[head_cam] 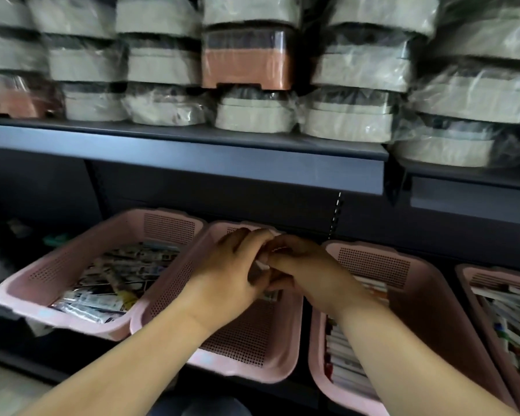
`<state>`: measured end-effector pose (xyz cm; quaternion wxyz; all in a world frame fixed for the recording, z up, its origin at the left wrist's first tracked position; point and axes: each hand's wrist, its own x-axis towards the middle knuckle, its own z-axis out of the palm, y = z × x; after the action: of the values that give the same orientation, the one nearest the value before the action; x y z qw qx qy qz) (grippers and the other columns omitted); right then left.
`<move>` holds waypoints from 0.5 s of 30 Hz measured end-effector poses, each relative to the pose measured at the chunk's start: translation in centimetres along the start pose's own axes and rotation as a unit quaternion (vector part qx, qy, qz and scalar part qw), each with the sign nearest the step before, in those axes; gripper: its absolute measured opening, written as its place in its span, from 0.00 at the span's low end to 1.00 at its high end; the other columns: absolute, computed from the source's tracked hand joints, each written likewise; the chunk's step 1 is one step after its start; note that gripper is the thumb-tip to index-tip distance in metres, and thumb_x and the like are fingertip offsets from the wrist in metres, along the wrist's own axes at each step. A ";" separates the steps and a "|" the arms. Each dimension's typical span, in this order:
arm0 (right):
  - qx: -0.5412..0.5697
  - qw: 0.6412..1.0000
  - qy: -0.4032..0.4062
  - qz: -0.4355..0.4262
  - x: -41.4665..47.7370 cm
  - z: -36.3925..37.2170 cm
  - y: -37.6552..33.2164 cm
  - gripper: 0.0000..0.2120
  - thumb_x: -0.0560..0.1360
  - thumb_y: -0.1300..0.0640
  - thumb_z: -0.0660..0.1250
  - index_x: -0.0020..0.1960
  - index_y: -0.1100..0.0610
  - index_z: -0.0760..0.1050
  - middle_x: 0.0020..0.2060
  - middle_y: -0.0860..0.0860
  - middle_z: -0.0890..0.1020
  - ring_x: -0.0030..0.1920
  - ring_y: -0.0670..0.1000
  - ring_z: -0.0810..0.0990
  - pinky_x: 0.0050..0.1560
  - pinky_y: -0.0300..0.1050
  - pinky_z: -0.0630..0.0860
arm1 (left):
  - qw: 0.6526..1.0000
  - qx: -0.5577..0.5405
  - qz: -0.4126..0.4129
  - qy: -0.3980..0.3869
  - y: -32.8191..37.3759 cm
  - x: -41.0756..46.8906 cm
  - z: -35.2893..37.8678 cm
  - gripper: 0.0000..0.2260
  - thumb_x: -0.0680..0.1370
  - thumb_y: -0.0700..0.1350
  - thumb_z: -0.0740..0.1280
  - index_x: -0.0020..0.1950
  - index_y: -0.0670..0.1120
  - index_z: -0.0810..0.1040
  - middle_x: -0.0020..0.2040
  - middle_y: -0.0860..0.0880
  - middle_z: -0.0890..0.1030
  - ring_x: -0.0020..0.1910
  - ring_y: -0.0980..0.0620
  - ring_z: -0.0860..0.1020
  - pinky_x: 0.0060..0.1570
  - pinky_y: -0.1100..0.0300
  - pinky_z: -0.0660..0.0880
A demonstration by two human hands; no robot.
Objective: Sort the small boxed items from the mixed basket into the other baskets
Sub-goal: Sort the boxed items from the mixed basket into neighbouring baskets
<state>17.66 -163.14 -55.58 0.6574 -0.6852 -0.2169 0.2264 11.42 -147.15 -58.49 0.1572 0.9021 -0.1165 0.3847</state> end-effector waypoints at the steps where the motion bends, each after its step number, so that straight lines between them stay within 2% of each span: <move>1: -0.012 1.000 -0.002 -0.001 0.4 0.5 0.1 0.09 0.76 0.66 0.70 0.56 0.65 0.77 0.46 0.62 0.85 0.47 0.59 0.85 0.54 0.58 0.82 | 1.000 -0.008 -0.013 -0.014 -0.4 -0.3 -0.1 0.28 0.69 0.43 0.80 0.67 0.48 0.77 0.58 0.48 0.80 0.57 0.52 0.74 0.56 0.67 0.68; 4: -0.042 0.999 -0.003 -0.002 1.4 1.7 0.4 0.10 0.75 0.69 0.67 0.52 0.59 0.81 0.44 0.60 0.85 0.47 0.59 0.86 0.54 0.62 0.82 | 0.996 -0.052 -0.029 -0.062 -0.9 -0.6 -0.9 0.30 0.71 0.45 0.79 0.71 0.52 0.74 0.60 0.51 0.79 0.57 0.57 0.74 0.58 0.77 0.64; 5: -0.065 0.998 -0.002 -0.004 1.9 2.1 0.6 0.10 0.75 0.68 0.67 0.51 0.56 0.81 0.44 0.58 0.86 0.47 0.59 0.86 0.53 0.62 0.82 | 0.993 -0.074 -0.040 -0.088 -1.2 -0.6 -1.3 0.30 0.72 0.46 0.78 0.72 0.55 0.73 0.60 0.54 0.77 0.57 0.59 0.74 0.58 0.78 0.66; 6: -0.110 0.994 0.004 -0.006 2.5 2.2 1.1 0.09 0.74 0.65 0.69 0.50 0.53 0.81 0.43 0.57 0.86 0.46 0.59 0.86 0.51 0.63 0.83 | 0.987 -0.090 -0.063 -0.120 -1.7 -0.7 -1.8 0.30 0.74 0.47 0.77 0.73 0.59 0.71 0.61 0.56 0.77 0.57 0.60 0.75 0.59 0.75 0.70; 7: -0.167 0.986 0.014 -0.009 3.1 2.4 1.7 0.07 0.74 0.62 0.71 0.49 0.51 0.81 0.43 0.56 0.86 0.45 0.59 0.86 0.49 0.63 0.83 | 0.980 -0.094 -0.092 -0.148 -2.6 -0.9 -2.2 0.30 0.74 0.47 0.75 0.74 0.62 0.70 0.61 0.58 0.78 0.57 0.59 0.77 0.58 0.67 0.75; 9: -0.282 0.959 0.026 -0.020 4.1 2.7 2.9 0.05 0.73 0.54 0.74 0.47 0.50 0.80 0.40 0.52 0.85 0.43 0.55 0.86 0.45 0.58 0.84 | 0.969 -0.090 -0.148 -0.177 -4.6 -1.3 -2.9 0.26 0.75 0.47 0.70 0.71 0.64 0.72 0.60 0.59 0.81 0.57 0.58 0.80 0.57 0.57 0.79; 12: -0.398 0.916 -0.023 -0.033 5.0 3.8 4.3 0.04 0.72 0.50 0.75 0.42 0.47 0.81 0.39 0.47 0.85 0.41 0.49 0.85 0.45 0.49 0.82 | 0.958 -0.017 -0.183 -0.222 -7.5 -1.8 -3.7 0.16 0.77 0.46 0.67 0.63 0.59 0.79 0.56 0.58 0.82 0.54 0.55 0.81 0.54 0.55 0.79; 15: -0.503 0.860 -0.080 -0.031 5.7 5.6 5.5 0.03 0.72 0.52 0.74 0.42 0.48 0.80 0.42 0.48 0.84 0.45 0.50 0.82 0.47 0.44 0.78 | 0.928 0.083 -0.197 -0.307 -9.6 -2.8 -3.7 0.08 0.79 0.46 0.65 0.55 0.54 0.81 0.51 0.55 0.82 0.51 0.51 0.80 0.52 0.53 0.78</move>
<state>18.92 -155.52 -61.38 0.2100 -0.8951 -0.3745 0.1203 10.25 -136.68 -59.91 0.1112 0.9906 0.0533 0.0588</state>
